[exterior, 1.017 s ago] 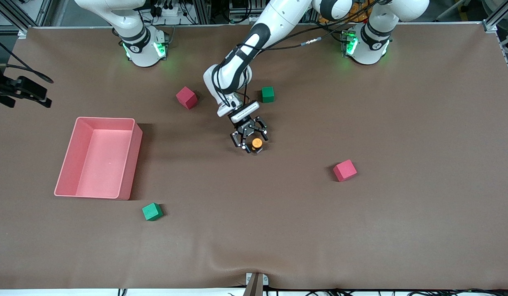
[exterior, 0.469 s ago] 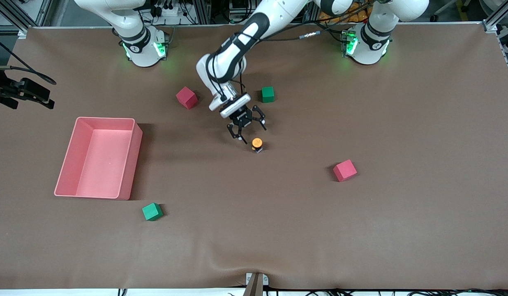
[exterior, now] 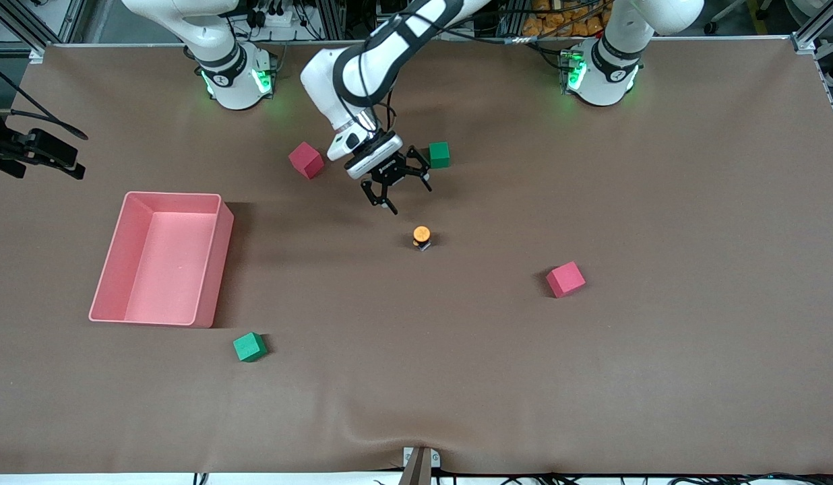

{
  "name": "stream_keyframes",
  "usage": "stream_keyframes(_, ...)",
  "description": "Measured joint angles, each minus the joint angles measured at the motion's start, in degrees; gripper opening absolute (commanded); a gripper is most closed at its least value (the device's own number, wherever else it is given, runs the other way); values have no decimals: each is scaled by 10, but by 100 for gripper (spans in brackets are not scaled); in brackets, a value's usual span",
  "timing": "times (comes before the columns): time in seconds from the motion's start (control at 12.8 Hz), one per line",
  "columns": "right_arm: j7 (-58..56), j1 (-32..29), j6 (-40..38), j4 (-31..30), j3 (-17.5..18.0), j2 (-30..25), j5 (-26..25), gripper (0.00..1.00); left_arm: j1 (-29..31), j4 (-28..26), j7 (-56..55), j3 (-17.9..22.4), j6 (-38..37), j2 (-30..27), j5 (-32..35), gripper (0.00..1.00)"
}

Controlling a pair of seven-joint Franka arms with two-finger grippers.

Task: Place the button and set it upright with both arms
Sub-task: 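Open the left gripper and lift it away from the button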

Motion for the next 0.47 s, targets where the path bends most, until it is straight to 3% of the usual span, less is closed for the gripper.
stream_keyframes(0.47,1,-43,-2,1,-3,-1,0,100,127,2,217,0,2,-112,-108,100)
